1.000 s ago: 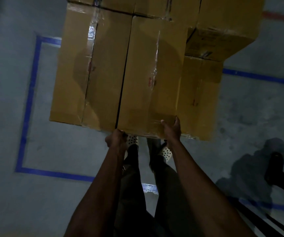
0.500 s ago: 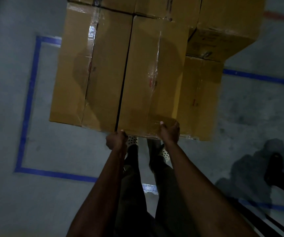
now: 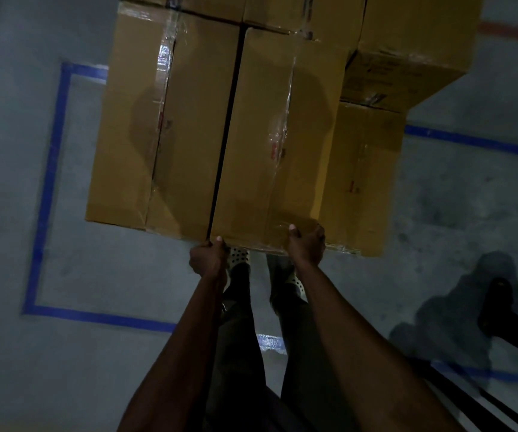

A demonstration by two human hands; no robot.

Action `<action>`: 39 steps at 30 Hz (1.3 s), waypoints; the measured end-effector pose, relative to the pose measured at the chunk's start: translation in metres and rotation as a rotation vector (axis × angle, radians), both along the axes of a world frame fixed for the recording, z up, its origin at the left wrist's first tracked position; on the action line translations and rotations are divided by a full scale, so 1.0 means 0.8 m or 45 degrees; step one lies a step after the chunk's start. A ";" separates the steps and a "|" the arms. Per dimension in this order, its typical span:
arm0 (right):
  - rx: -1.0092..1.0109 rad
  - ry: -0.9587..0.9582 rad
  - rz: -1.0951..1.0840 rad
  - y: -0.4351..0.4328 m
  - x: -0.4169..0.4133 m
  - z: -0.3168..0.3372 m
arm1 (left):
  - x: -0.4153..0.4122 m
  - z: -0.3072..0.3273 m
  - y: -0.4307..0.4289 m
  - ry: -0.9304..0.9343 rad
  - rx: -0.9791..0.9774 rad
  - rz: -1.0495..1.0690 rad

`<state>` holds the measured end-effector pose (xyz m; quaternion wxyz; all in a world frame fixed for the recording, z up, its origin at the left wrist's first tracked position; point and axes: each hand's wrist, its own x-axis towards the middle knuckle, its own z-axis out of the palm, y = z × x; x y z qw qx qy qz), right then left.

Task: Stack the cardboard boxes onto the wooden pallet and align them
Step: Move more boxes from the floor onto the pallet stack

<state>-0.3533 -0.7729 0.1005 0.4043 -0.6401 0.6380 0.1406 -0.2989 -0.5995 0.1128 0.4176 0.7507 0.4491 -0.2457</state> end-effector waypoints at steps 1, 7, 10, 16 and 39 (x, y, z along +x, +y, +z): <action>0.005 0.014 0.005 -0.001 0.002 0.000 | -0.001 -0.002 0.001 -0.006 -0.035 0.039; 0.014 0.046 -0.023 -0.001 0.009 0.002 | -0.005 -0.014 0.008 -0.010 -0.113 0.128; 0.009 0.038 -0.009 -0.002 0.012 0.003 | -0.002 -0.015 0.017 0.045 -0.192 0.017; 0.014 0.013 -0.043 -0.010 0.016 0.009 | 0.019 0.043 -0.015 -0.084 0.430 -0.880; -0.189 -0.091 -0.455 -0.157 -0.076 0.020 | -0.003 0.019 -0.189 -0.426 -0.421 -0.964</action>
